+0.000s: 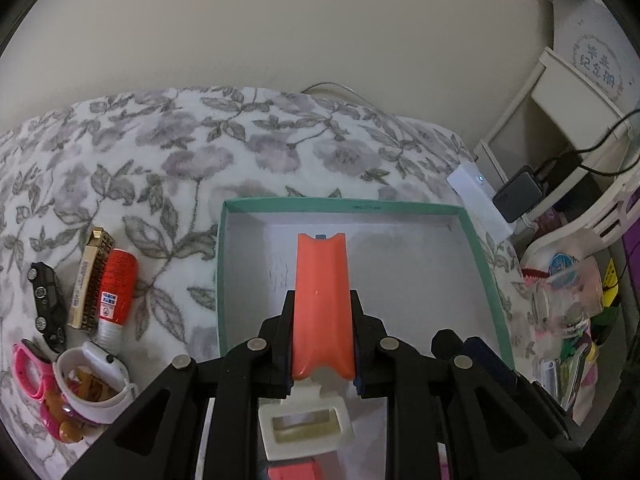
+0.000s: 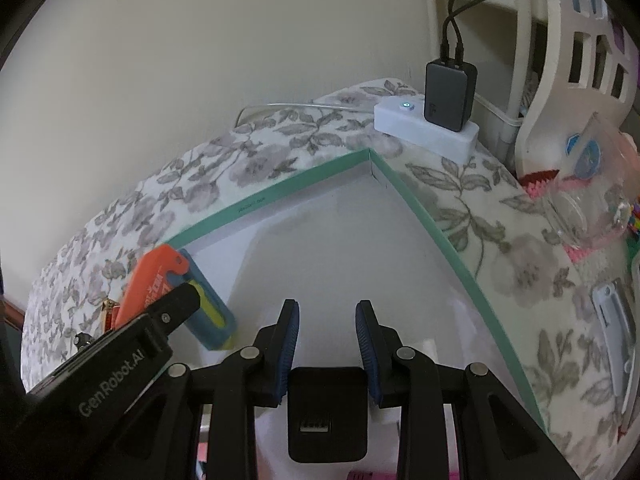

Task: Organize rigid objects
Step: 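Open both tools to drop the knife and charger into the tray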

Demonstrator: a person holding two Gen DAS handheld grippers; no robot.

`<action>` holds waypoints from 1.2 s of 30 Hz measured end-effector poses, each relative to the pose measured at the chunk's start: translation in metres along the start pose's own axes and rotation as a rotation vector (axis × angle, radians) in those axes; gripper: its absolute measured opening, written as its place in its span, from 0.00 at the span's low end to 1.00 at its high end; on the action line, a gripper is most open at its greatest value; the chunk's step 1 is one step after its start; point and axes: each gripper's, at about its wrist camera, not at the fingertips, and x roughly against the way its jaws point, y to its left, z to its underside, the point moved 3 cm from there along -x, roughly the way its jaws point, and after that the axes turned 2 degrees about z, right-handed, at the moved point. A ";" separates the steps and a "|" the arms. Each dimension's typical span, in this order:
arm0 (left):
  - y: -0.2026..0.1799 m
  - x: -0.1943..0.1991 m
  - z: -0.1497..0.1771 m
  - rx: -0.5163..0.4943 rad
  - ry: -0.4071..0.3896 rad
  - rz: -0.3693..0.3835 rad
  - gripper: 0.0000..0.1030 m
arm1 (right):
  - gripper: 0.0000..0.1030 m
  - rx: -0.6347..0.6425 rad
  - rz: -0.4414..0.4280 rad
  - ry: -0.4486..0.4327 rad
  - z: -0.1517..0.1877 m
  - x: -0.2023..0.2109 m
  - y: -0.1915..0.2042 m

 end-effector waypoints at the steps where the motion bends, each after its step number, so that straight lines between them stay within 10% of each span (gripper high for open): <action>1: 0.001 -0.001 -0.001 0.005 0.003 0.003 0.22 | 0.31 0.003 0.002 -0.001 -0.001 -0.001 0.000; 12: 0.016 -0.020 0.003 0.057 0.054 0.024 0.23 | 0.31 0.049 0.018 0.025 -0.013 -0.016 0.004; 17: 0.022 -0.023 0.005 0.066 0.088 0.016 0.50 | 0.33 0.048 0.013 0.057 -0.009 -0.022 0.004; 36: 0.026 0.016 0.002 0.081 0.105 -0.010 0.70 | 0.54 0.040 0.021 0.101 0.001 -0.006 0.005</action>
